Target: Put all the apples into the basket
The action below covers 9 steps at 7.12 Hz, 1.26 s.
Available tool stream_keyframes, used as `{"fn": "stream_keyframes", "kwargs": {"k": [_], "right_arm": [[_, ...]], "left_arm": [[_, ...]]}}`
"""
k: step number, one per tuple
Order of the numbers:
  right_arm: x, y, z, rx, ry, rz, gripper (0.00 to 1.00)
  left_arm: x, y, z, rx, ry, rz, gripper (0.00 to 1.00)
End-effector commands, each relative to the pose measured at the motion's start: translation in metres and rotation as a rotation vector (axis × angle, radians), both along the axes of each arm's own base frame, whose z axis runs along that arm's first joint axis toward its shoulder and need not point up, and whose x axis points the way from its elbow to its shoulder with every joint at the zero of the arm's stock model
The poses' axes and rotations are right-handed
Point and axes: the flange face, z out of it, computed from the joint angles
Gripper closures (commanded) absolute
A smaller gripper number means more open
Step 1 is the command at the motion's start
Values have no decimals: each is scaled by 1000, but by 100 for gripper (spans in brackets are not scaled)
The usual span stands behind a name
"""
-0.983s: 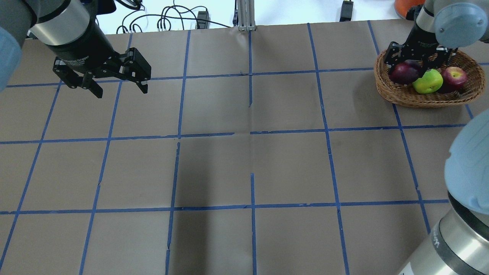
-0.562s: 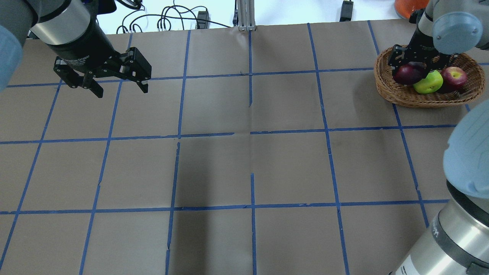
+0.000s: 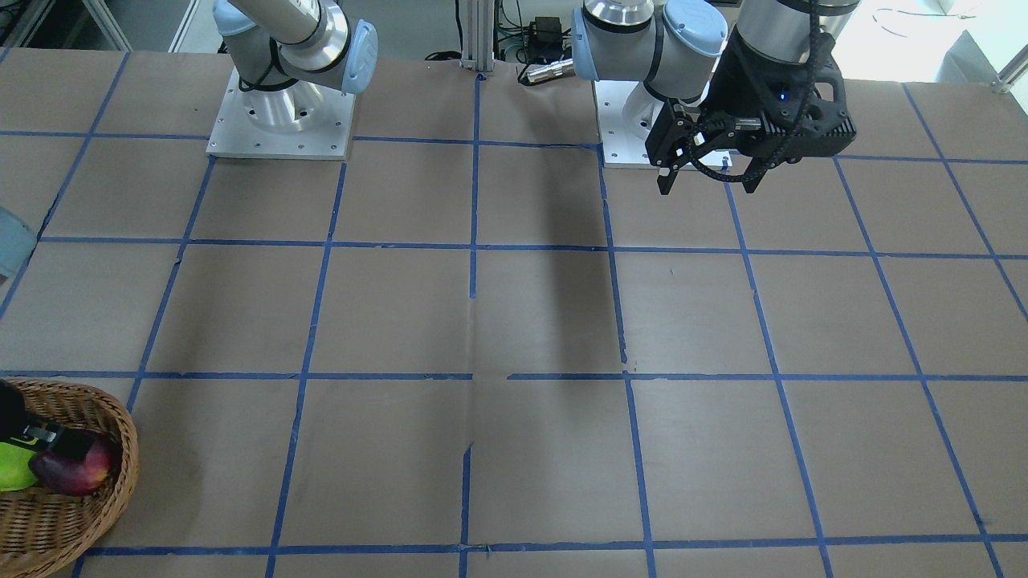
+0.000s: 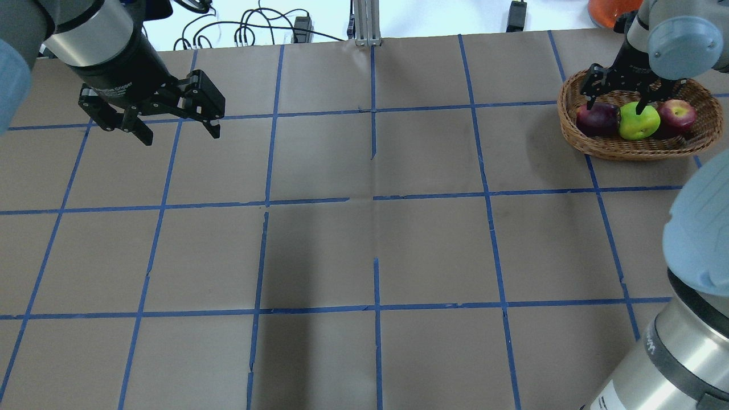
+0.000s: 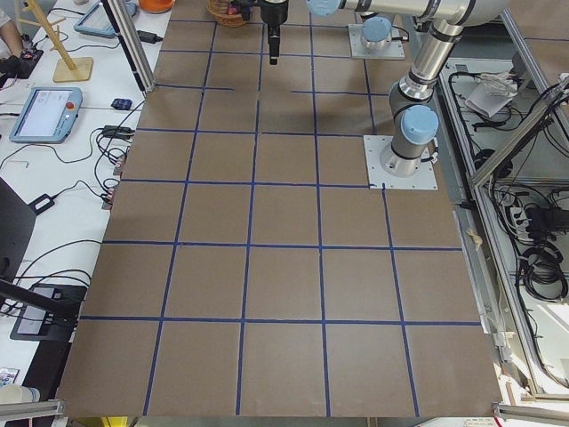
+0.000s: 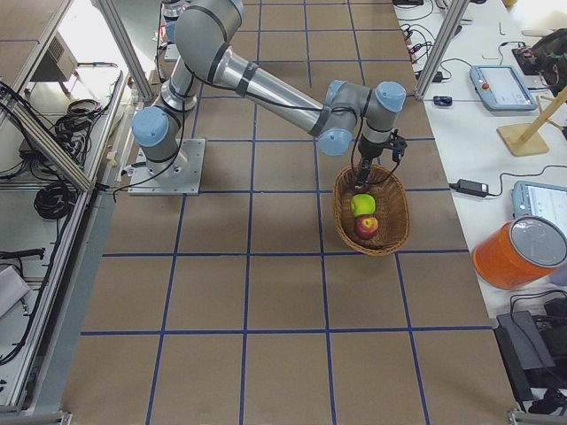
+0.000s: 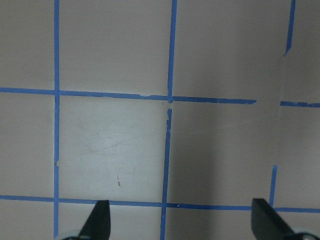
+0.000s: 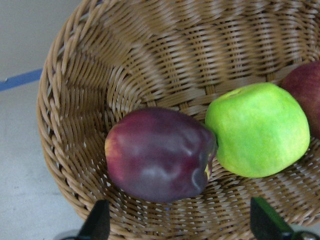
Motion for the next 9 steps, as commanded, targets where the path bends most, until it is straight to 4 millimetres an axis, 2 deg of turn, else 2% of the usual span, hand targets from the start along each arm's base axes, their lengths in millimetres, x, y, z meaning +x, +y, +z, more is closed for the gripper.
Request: {"fn": "stream_keyframes", "kwargs": {"k": [1, 2, 3, 4, 5, 6, 7, 8, 9], "right_arm": [[27, 38, 75, 37, -23, 13, 0], [59, 69, 127, 41, -29, 40, 0], [104, 89, 159, 28, -29, 101, 0], [146, 116, 176, 80, -41, 159, 0], [180, 135, 192, 70, -43, 215, 0], [212, 146, 180, 92, -60, 260, 0], [227, 165, 173, 113, -68, 282, 0], [233, 182, 161, 86, -139, 281, 0], [233, 194, 161, 40, -131, 278, 0]], "left_arm": [[0, 0, 0, 0, 1, 0, 0], [0, 0, 0, 0, 1, 0, 0], [-1, 0, -1, 3, 1, -2, 0], [0, 0, -1, 3, 1, 0, 0], [-1, 1, 1, -2, 1, -2, 0], [-1, 1, 1, -3, 0, -2, 0], [2, -5, 5, -9, -2, 6, 0], [4, -21, 15, -11, -6, 20, 0], [2, -35, 18, 23, -1, 59, 0]]}}
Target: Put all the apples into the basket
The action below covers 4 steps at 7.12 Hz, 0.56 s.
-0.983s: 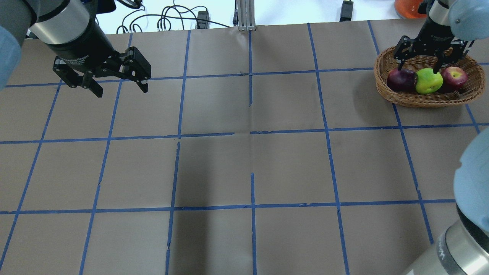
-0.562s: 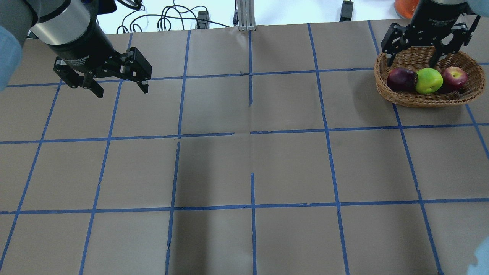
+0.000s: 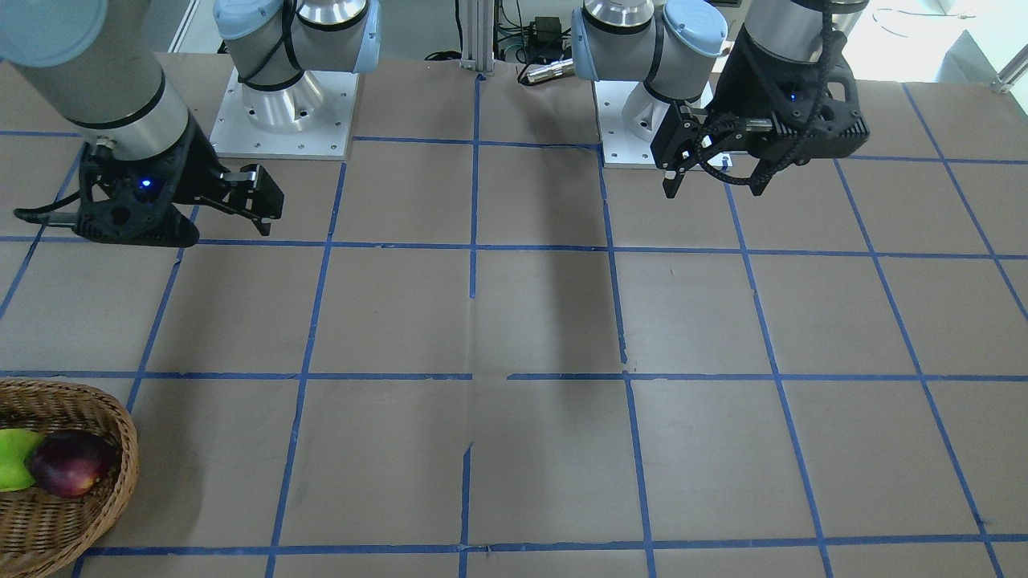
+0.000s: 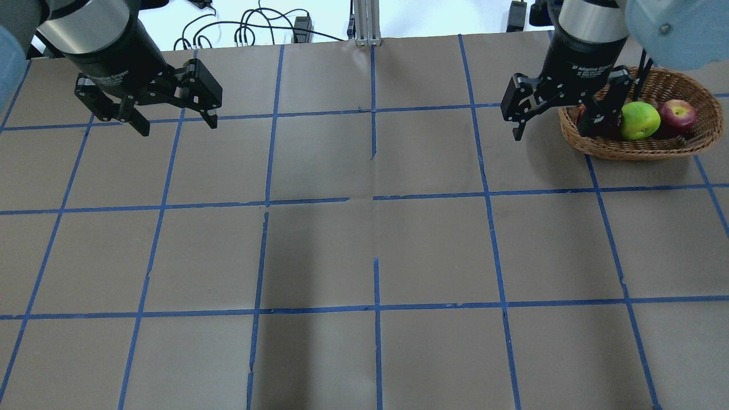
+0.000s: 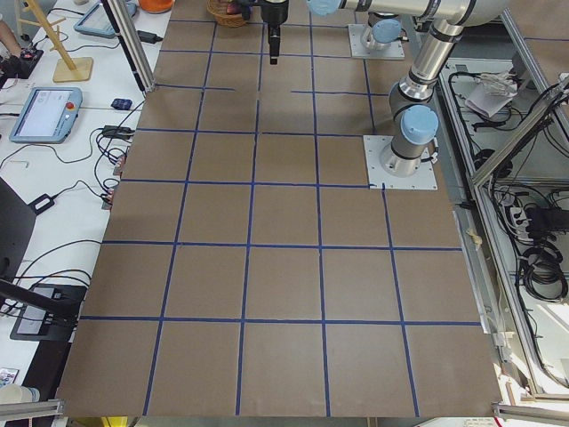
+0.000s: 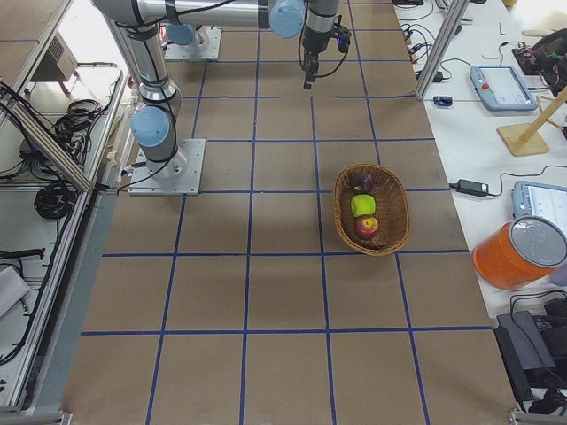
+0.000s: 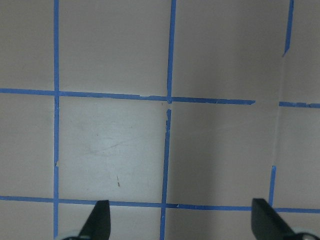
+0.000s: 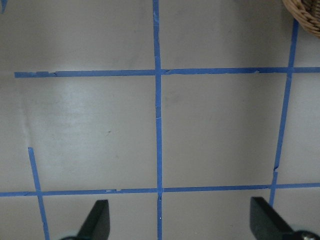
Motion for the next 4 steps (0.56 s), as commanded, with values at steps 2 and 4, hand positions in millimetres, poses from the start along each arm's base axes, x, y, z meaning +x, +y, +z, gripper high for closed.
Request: {"fn": "stream_keyframes", "kwargs": {"k": [2, 4], "right_arm": [[-4, 33, 8, 40, -26, -15, 0], [-10, 30, 18, 35, -34, -19, 0]], "left_arm": [[-11, -9, -2, 35, -3, 9, 0], [-11, -9, -11, 15, 2, -38, 0]]}}
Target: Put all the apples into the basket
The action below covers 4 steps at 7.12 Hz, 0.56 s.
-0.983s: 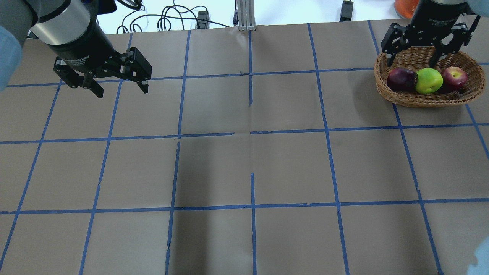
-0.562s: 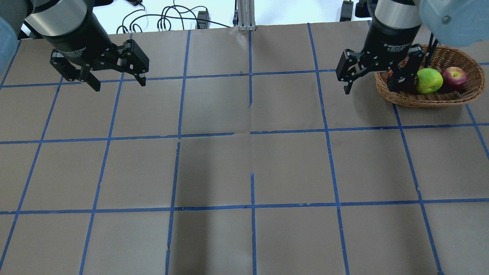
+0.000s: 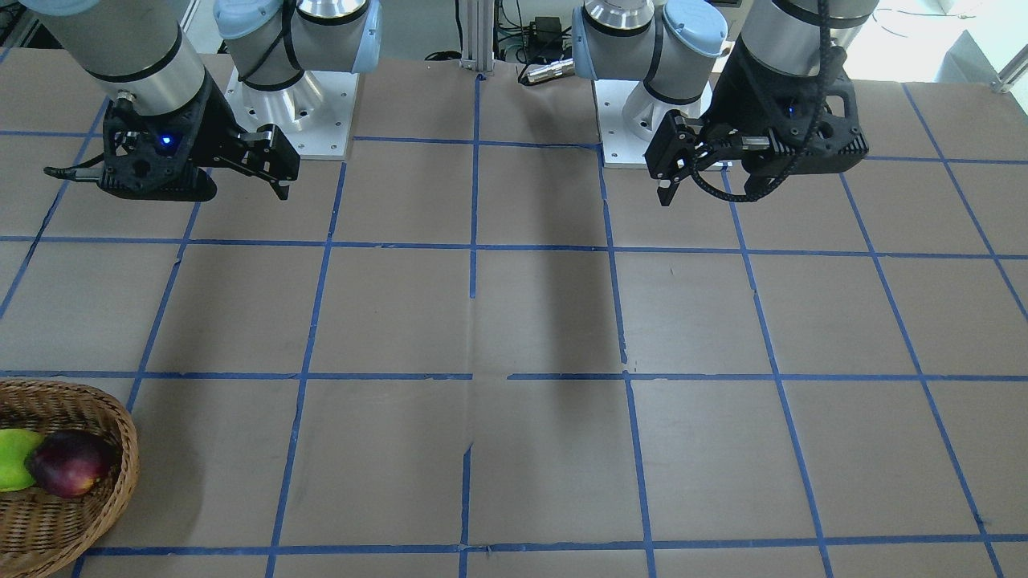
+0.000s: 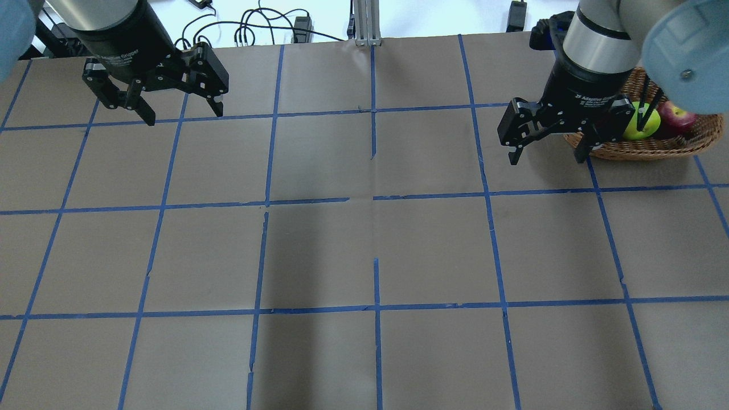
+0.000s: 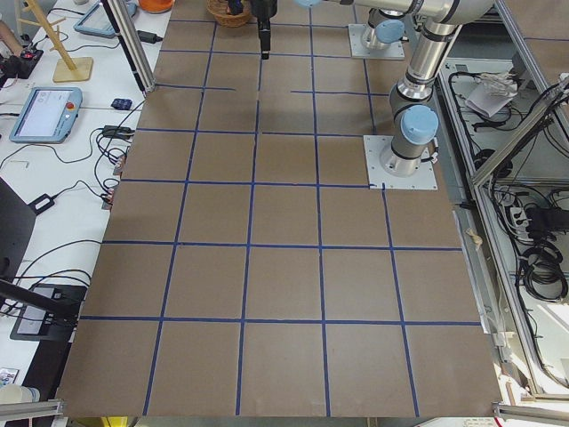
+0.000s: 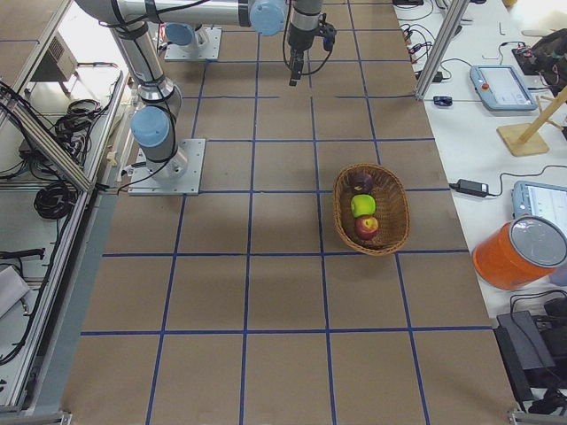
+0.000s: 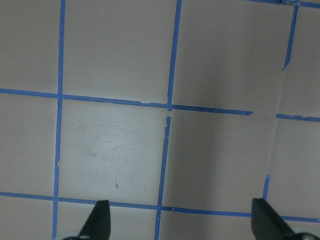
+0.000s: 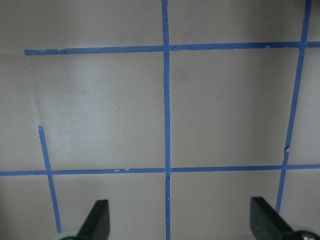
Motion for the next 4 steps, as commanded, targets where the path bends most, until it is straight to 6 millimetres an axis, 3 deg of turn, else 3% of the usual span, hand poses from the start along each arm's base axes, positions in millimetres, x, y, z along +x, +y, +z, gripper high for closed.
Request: {"fn": "stream_keyframes", "kwargs": {"k": [1, 4], "right_arm": [[-4, 1, 5, 11, 1, -3, 0], [-4, 1, 2, 15, -4, -4, 0]], "left_arm": [[0, -5, -7, -29, 2, -30, 0], [0, -4, -5, -42, 1, -16, 0]]}}
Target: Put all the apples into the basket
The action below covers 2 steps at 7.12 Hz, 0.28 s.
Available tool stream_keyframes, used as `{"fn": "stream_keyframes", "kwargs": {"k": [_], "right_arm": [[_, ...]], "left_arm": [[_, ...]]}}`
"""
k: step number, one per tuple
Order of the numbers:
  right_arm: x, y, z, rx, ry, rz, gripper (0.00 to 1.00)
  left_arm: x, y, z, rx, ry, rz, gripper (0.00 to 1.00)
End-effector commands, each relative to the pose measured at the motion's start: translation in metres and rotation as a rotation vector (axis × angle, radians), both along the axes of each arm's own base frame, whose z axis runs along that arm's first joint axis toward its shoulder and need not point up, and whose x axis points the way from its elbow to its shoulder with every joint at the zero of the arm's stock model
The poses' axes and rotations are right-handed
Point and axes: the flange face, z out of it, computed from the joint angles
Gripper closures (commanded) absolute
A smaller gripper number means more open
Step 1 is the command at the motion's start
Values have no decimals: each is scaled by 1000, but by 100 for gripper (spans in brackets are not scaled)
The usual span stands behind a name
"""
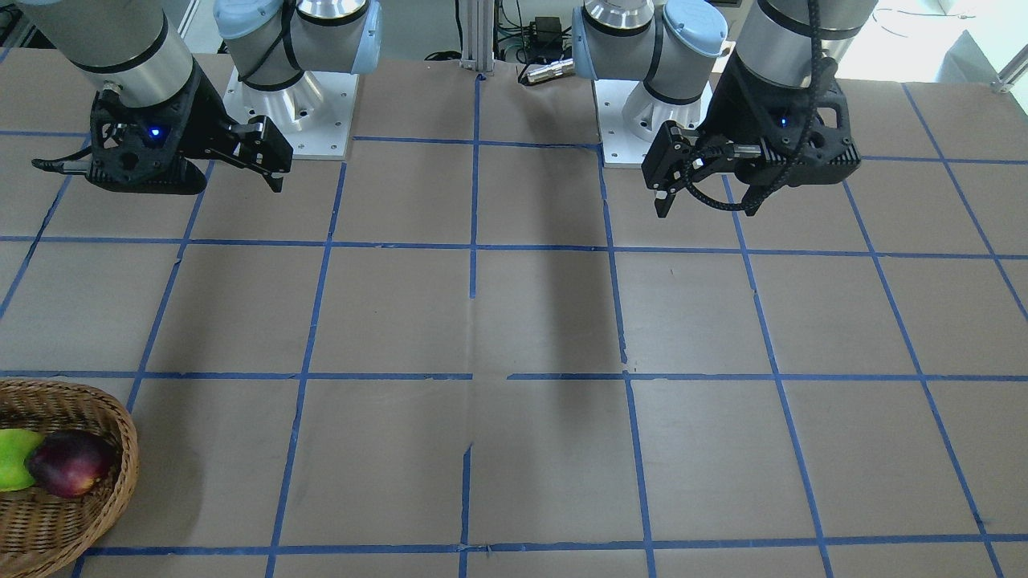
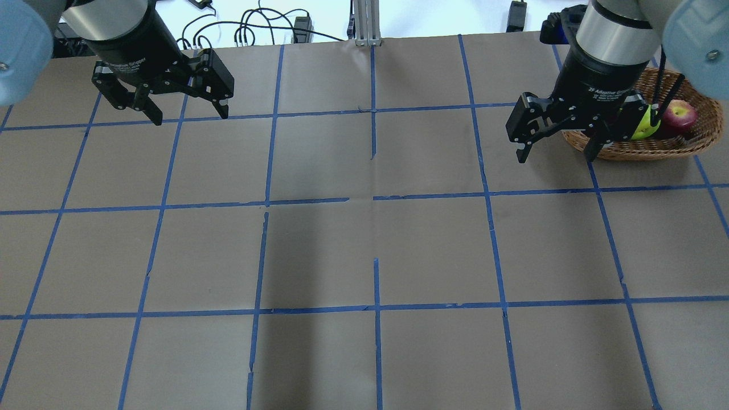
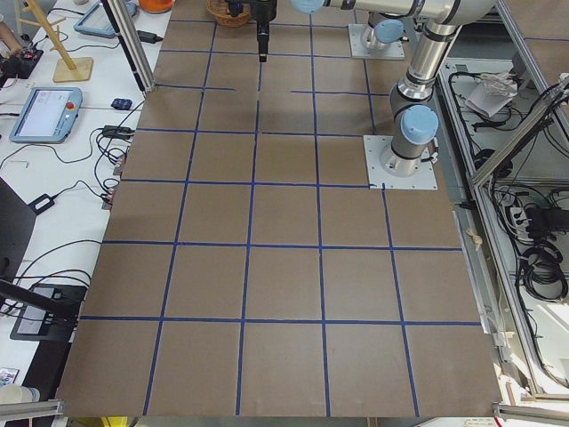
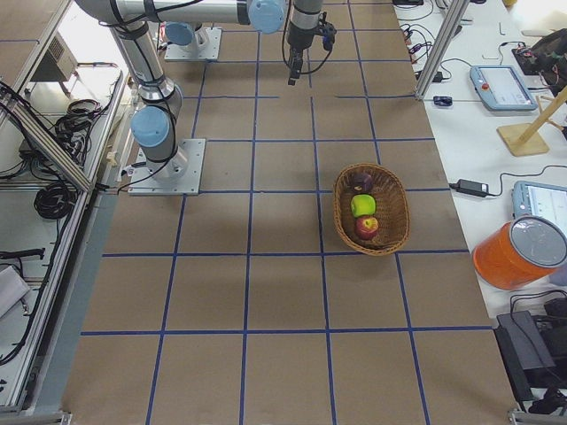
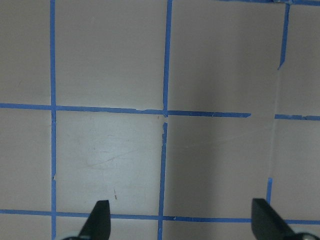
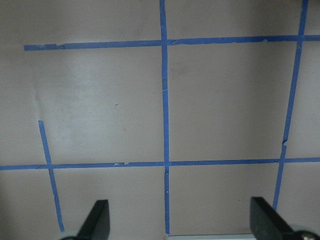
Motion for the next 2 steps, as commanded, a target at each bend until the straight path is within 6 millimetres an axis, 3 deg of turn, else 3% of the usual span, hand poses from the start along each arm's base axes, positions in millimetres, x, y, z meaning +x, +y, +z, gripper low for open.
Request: {"fn": "stream_keyframes", "kwargs": {"k": [1, 2], "right_arm": [[0, 0, -3, 3, -1, -1, 0], [0, 0, -3, 1, -1, -1, 0]], "left_arm": [[0, 1, 2, -5, -1, 3, 0], [0, 0, 1, -4, 1, 3, 0]]}}
